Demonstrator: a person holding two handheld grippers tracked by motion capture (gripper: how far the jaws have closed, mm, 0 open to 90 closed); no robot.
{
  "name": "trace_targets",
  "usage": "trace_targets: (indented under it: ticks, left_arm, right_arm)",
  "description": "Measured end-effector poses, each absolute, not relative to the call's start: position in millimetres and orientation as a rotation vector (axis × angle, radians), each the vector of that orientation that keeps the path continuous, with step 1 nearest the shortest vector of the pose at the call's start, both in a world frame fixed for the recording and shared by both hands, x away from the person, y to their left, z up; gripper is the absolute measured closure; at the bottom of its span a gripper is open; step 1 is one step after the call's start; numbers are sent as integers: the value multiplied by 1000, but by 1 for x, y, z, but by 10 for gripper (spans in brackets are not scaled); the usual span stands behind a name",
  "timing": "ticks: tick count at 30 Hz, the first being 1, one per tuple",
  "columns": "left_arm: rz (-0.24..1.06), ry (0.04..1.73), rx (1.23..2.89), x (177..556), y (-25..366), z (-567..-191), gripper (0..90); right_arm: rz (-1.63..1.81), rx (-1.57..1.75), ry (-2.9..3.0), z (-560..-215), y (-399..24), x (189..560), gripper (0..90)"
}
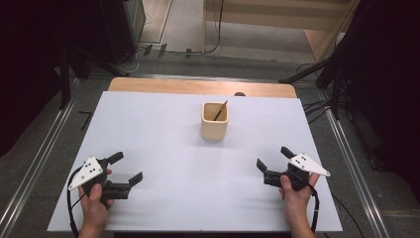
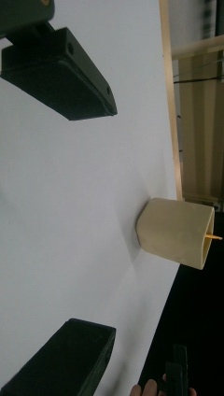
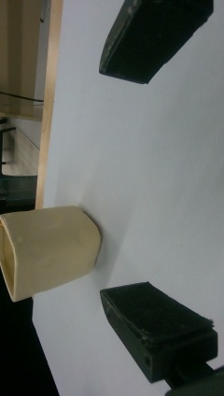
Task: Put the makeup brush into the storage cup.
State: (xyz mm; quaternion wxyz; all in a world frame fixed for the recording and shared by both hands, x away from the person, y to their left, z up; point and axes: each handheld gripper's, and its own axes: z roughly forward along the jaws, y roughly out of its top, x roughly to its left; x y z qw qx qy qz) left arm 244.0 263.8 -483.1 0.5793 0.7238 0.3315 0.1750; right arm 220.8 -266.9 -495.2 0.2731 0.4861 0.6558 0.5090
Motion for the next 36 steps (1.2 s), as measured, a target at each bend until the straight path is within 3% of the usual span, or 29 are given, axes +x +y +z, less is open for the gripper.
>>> trace_targets:
  ticks: [24, 36]
  left_arm:
    - [417, 778, 1678, 242, 264, -480, 0]
    - [417, 768, 1676, 242, 264, -478, 0]
  right_arm:
    - [1279, 1293, 1800, -507, -298, 178, 0]
    - [1290, 1281, 1780, -502, -296, 175, 0]
